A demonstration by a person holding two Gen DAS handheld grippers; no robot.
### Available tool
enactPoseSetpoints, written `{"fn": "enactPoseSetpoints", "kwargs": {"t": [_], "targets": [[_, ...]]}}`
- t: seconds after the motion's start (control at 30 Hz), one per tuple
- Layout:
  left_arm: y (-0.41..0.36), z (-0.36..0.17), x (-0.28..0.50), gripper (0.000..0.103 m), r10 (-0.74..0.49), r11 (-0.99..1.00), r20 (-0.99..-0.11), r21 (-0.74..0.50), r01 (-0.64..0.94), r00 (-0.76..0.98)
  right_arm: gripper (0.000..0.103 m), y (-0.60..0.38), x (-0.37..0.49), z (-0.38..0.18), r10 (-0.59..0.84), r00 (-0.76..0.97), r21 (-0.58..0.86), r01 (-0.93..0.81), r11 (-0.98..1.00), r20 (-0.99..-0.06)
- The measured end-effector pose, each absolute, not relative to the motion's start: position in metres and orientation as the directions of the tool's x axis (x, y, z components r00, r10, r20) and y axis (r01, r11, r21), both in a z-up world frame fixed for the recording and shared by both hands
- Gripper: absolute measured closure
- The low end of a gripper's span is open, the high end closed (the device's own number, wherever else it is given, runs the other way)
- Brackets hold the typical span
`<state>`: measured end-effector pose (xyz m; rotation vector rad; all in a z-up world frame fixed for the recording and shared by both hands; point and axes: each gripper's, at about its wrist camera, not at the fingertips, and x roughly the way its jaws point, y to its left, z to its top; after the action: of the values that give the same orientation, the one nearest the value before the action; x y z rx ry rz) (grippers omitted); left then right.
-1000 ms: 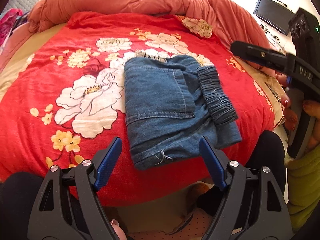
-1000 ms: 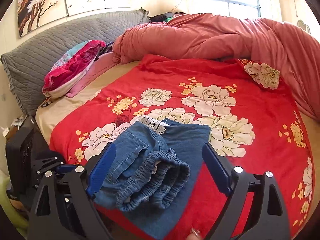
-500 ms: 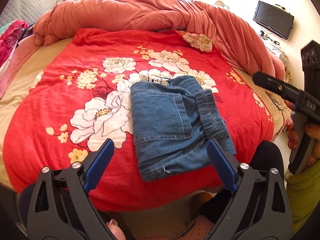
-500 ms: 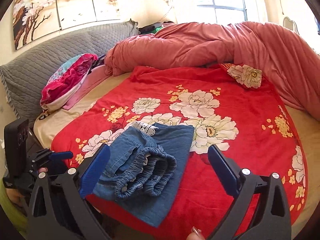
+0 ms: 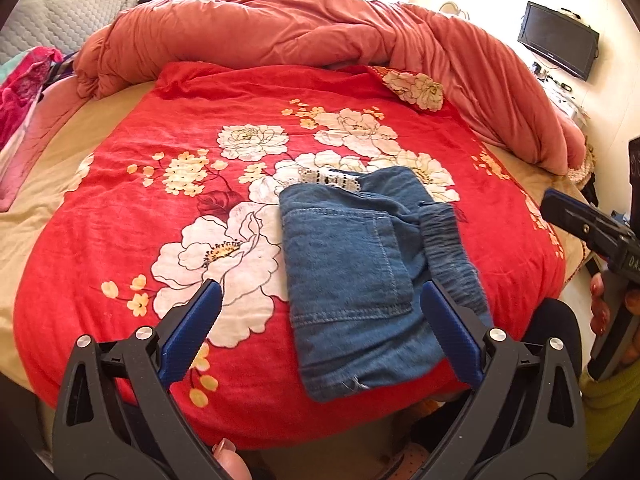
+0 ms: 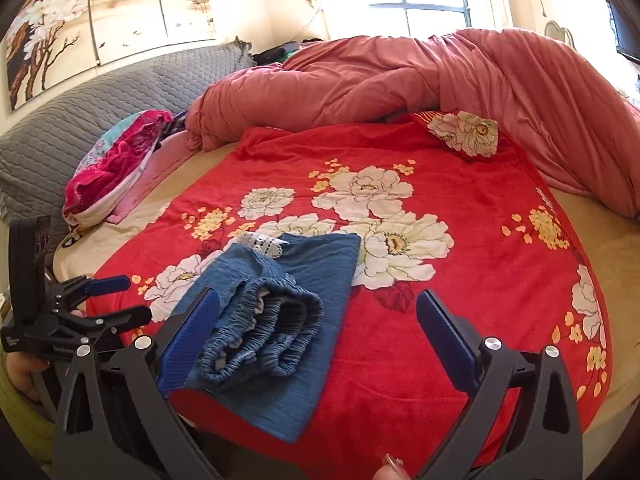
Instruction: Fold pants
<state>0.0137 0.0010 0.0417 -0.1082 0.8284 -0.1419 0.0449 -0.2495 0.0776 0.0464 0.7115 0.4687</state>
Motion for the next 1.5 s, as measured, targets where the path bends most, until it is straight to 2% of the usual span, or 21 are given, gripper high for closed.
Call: {"fn": "enactPoseSetpoints", "kwargs": {"t": [0.53,1.0,1.13,1.4,1.47,1.5], "targets": [[0.002,0.009,0.04,0.01,-0.152,0.988,-0.772,-0.142,0.067,0.618,0.005,-0.247,0.063,0.04,0.412,0.6,0.236,-0.352,0.906,-0.686],[0.007,-0.014,0.051,0.01,-0.213,0.975,-0.788,-0.209,0.073,0.577,0.005,-0.222,0.099,-0.002,0.49,0.46,0.34,-0.372,0.863,-0.74],[0.007,-0.016,0.053,0.01,-0.221,0.973,-0.786,-0.216,0.077,0.578,0.005,-0.221,0.112,-0.017,0.549,0.402,0.427,-0.355,0.831,-0.733],[0.004,-0.018,0.06,0.01,-0.234,0.97,-0.784,-0.226,0.086,0.575,0.005,-0.216,0.127,-0.027,0.616,0.369,0.486,-0.391,0.782,-0.696],[0.004,-0.019,0.061,0.01,-0.244,0.968,-0.782,-0.236,0.089,0.573,0.007,-0.215,0.128,-0.029,0.628,0.367,0.493,-0.4,0.773,-0.687],[0.003,-0.019,0.062,0.01,-0.251,0.966,-0.781,-0.242,0.093,0.572,0.012,-0.214,0.127,-0.03,0.632,0.37,0.491,-0.41,0.769,-0.681]]}}
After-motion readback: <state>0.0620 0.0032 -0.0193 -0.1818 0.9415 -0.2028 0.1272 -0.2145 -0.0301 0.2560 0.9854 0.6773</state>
